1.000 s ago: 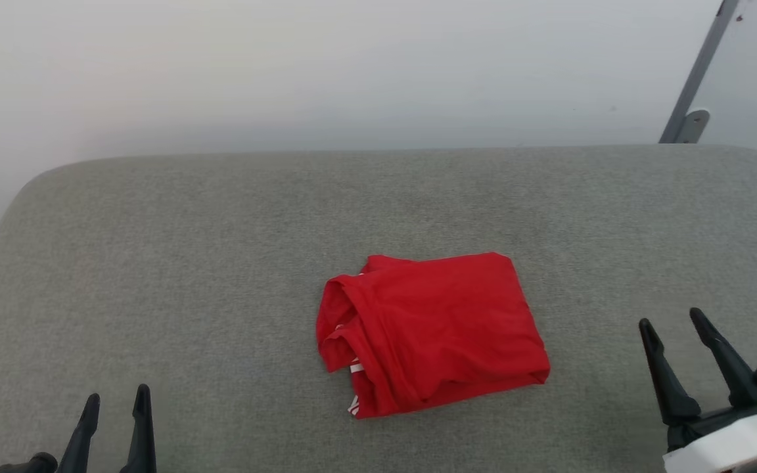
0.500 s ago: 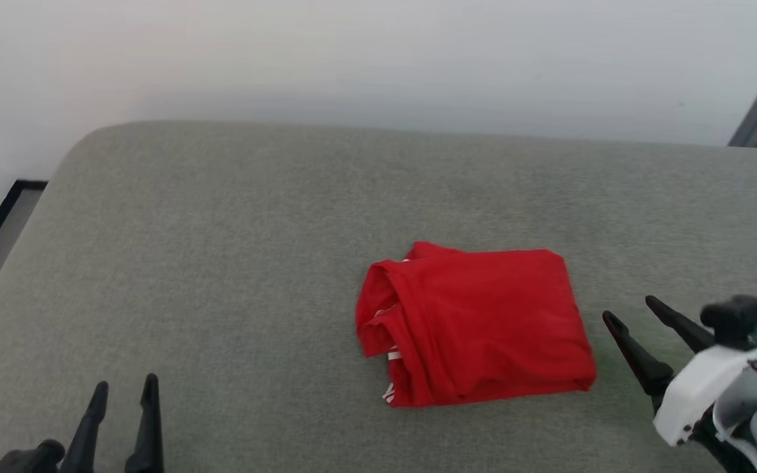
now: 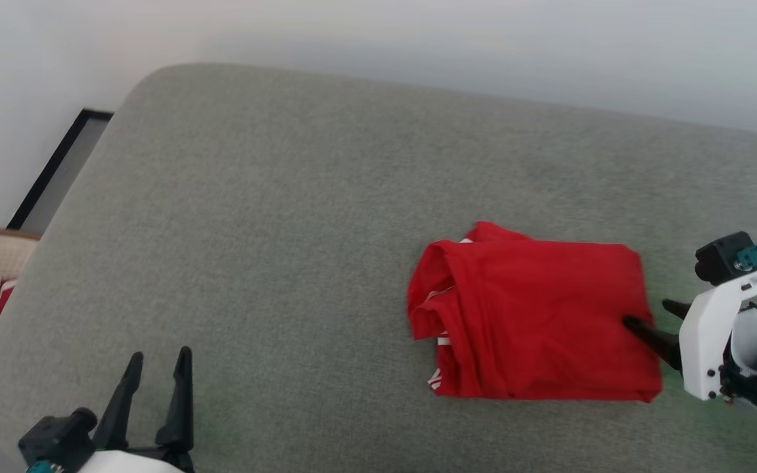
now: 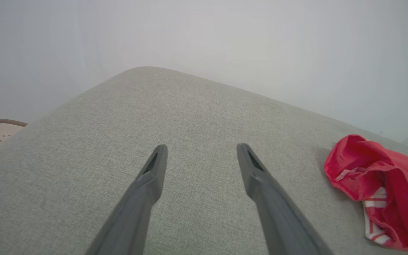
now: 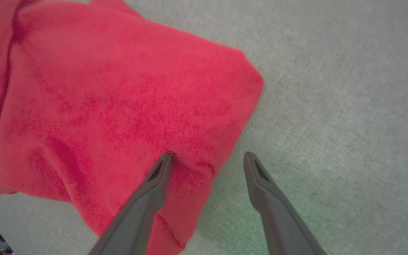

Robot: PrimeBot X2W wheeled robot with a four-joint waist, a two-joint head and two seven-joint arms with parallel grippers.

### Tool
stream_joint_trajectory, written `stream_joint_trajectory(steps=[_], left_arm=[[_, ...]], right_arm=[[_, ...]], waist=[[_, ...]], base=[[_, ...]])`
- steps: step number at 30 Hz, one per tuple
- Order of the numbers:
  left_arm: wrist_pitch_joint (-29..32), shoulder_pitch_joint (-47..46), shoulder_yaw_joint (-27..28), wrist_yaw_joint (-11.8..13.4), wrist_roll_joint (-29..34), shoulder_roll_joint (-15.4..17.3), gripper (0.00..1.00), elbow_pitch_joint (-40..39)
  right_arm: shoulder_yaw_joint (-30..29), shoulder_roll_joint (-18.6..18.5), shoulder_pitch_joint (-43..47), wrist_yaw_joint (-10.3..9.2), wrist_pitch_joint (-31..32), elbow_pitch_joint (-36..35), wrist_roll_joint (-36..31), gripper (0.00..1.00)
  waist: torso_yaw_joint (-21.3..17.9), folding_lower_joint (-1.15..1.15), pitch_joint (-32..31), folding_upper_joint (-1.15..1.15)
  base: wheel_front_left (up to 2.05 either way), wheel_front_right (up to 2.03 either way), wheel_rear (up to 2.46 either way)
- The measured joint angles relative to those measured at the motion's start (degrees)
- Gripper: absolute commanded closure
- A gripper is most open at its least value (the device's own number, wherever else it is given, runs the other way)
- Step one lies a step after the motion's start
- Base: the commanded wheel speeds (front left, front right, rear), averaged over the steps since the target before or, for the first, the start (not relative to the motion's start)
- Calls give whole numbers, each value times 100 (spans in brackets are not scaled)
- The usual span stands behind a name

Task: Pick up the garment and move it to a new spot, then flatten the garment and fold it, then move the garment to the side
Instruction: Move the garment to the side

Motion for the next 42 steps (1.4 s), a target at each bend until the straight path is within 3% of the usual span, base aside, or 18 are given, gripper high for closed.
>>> stream_joint_trajectory(steps=[8, 13, 15, 26, 42], left_arm=[[0, -282, -229, 0, -67, -27, 0, 118], [0, -460, -268, 0, -77, -82, 0, 238], [0, -481, -203, 0, -120, -157, 0, 341], [0, -784, -13, 0, -154, -183, 0, 344], [0, -1443, -526, 0, -91, 31, 0, 278]], right_arm=[[220, 92, -537, 0, 1470, 589, 310, 0], [216, 245, -831, 1, 2018, 939, 452, 0], [223, 267, -905, 1, 2113, 956, 479, 100], [58, 54, -1042, 20, 1969, 472, 686, 100], [-190, -828, -1352, 15, 1261, 315, 256, 100]], waist=[[277, 0, 340, 0], [402, 0, 518, 0], [426, 0, 563, 0], [144, 0, 673, 0], [-676, 0, 781, 0]], base=[[0, 0, 0], [0, 0, 0], [0, 0, 0], [0, 0, 0], [0, 0, 0]])
